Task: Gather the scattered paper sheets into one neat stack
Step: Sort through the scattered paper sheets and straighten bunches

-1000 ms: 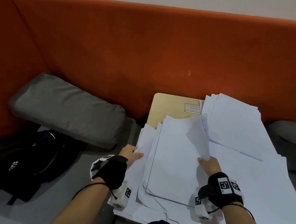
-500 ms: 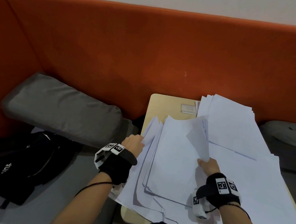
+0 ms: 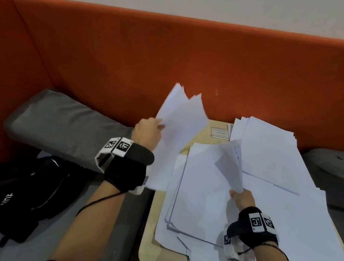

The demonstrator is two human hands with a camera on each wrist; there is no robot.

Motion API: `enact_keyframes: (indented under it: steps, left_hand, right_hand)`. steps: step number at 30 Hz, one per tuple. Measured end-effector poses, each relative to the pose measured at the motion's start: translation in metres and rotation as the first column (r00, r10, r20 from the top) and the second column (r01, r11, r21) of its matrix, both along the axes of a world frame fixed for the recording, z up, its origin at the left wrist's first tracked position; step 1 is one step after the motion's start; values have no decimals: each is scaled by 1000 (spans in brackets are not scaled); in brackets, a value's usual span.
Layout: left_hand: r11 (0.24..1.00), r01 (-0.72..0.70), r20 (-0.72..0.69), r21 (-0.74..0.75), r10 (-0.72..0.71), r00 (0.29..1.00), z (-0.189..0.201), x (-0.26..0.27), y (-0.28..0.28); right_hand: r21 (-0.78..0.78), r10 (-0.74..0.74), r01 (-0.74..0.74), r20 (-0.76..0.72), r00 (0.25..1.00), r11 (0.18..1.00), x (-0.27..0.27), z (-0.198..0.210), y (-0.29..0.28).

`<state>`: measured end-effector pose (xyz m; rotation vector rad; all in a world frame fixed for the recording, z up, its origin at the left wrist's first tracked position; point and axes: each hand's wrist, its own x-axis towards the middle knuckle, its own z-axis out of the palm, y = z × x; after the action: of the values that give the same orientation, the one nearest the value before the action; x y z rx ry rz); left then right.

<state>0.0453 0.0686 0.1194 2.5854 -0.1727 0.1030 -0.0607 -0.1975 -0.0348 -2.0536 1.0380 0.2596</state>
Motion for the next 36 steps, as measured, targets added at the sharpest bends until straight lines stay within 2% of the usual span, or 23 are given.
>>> enact_keyframes:
  steps: [2, 3, 4, 6, 8, 10, 12, 16, 19, 22, 24, 25, 27, 28, 29, 31, 32, 33, 36]
  left_hand:
    - [983, 35, 116, -179, -14, 993, 21, 1, 5]
    - [950, 56, 139, -308, -14, 990, 25, 0, 6]
    - [888, 72, 127, -453, -15, 992, 28, -3, 5]
    - [708, 62, 30, -703, -58, 998, 26, -7, 2]
    - [561, 25, -58, -827, -130, 990, 15, -9, -5]
    - [494, -40, -142, -868, -170, 975, -2, -9, -15]
    - [500, -86, -213, -862, -202, 956, -24, -10, -24]
    - [617, -152, -299, -772, -141, 944, -78, -9, -34]
    - [680, -164, -322, -715, -111, 940, -96, -10, -39]
    - [635, -159, -397, -756, -251, 883, -97, -16, -43]
    - [608, -142, -380, -781, -284, 880, -98, -17, -44]
    - [606, -137, -357, -784, -260, 897, -101, -15, -43]
    - [614, -117, -301, -781, -205, 931, -100, -12, -42]
    - [616, -100, -264, -782, -182, 947, -100, -10, -43]
    - [623, -76, -225, -779, -164, 960, -96, -10, -45]
    - [632, -16, -129, -775, -133, 983, -90, -12, -50]
    - [622, 30, -63, -782, -127, 990, -85, -13, -52]
    - [599, 85, 11, -796, -126, 992, -78, -16, -53]
    - [509, 238, 222, -827, -94, 971, -53, -20, -54]
  right_hand:
    - [15, -20, 20, 37, 999, 1000, 1, 4, -1]
    - [24, -35, 34, 70, 997, 999, 2, 6, -1]
    - [35, -48, 45, 95, 994, 998, 2, 8, -2]
    - [85, -81, 69, 146, 986, 994, 3, 14, -3]
    - [209, -108, 66, 195, 975, 976, 3, 22, -5]
    - [331, -107, 19, 247, 963, 944, 2, 34, -7]
    - [409, -87, -39, 286, 954, 912, 1, 47, -6]
    - [401, -71, -76, 340, 938, 913, 6, 50, -3]
    - [403, -31, -116, 340, 940, 908, 4, 51, -1]
    - [396, 23, -165, 340, 940, 903, 2, 55, 2]
    - [418, -41, -112, 340, 939, 902, 0, 60, 5]
    - [511, -124, -91, 373, 920, 855, 0, 62, 6]
    - [744, -328, -103, 410, 851, 660, -5, 65, 4]
    - [783, -373, -112, 410, 832, 612, -4, 66, 5]
    - [750, -354, -111, 431, 830, 652, -2, 65, 7]
    - [498, -192, -119, 529, 827, 859, 3, 66, 11]
    - [377, -154, -93, 576, 803, 921, 6, 68, 13]
    - [315, -152, -70, 626, 765, 947, 10, 72, 15]
    - [332, -250, -29, 762, 598, 943, 15, 97, 17]
